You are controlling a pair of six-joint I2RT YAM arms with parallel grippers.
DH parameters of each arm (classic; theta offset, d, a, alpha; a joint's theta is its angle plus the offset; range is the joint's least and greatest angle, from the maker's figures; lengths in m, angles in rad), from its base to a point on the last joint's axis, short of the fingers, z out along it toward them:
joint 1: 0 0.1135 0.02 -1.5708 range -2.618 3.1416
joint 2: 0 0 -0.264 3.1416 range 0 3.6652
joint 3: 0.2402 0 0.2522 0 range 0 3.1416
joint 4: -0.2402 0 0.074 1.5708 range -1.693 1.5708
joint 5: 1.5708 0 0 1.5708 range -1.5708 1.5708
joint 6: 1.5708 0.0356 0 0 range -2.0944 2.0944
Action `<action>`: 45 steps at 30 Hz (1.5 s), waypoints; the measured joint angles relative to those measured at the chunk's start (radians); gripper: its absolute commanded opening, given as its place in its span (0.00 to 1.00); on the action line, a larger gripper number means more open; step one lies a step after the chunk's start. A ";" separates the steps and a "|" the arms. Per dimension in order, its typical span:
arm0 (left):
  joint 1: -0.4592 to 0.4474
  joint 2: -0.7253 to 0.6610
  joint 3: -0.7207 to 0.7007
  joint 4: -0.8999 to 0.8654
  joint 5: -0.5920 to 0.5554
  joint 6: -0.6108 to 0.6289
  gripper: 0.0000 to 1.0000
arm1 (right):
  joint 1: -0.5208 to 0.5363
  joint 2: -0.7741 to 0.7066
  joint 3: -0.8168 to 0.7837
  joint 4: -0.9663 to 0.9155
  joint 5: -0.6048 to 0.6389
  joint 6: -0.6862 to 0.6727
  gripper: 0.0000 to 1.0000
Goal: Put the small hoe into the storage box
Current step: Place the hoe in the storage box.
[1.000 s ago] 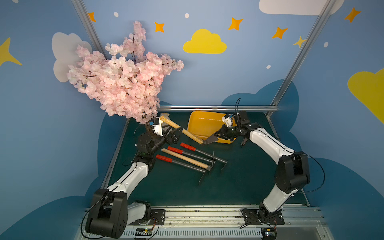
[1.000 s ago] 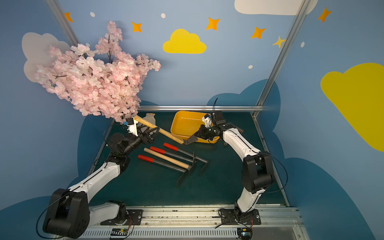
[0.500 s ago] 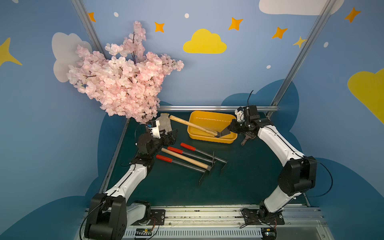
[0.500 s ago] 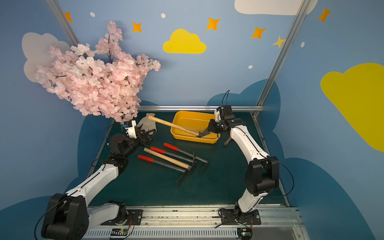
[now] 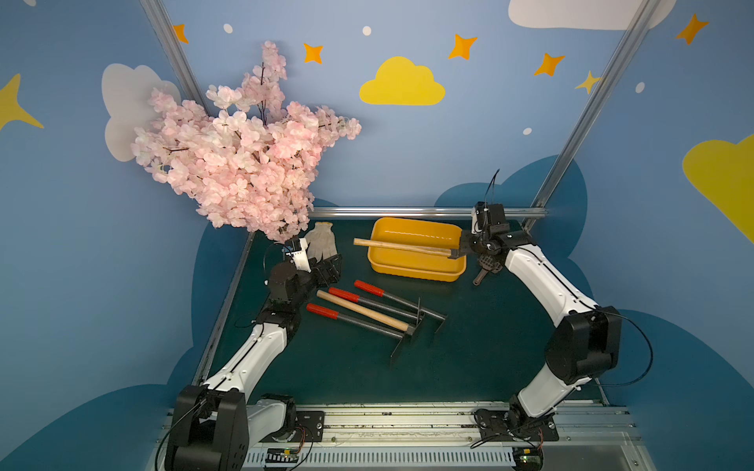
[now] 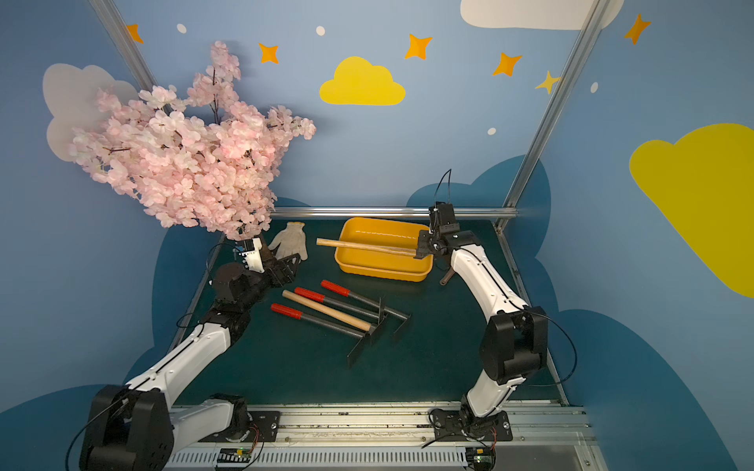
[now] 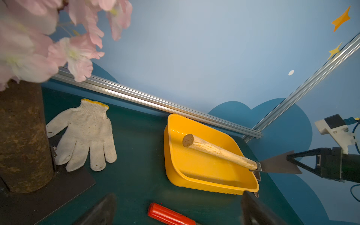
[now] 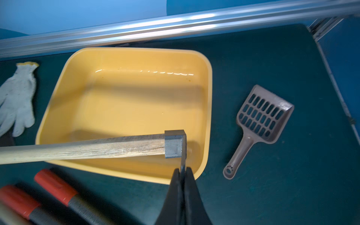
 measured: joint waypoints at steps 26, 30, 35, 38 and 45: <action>0.001 -0.089 -0.041 -0.051 -0.034 0.027 1.00 | 0.068 0.352 -0.007 0.500 0.296 -0.052 0.00; 0.006 -0.098 -0.054 -0.055 -0.042 0.034 1.00 | 0.077 0.369 -0.007 0.539 0.333 -0.053 0.00; 0.013 -0.100 -0.068 -0.058 -0.045 0.038 1.00 | 0.079 0.391 0.009 0.549 0.383 -0.053 0.00; 0.016 -0.105 -0.076 -0.058 -0.045 0.038 1.00 | 0.079 0.412 0.031 0.546 0.403 -0.048 0.00; 0.020 -0.106 -0.078 -0.058 -0.045 0.039 1.00 | 0.072 0.435 0.058 0.534 0.443 -0.024 0.00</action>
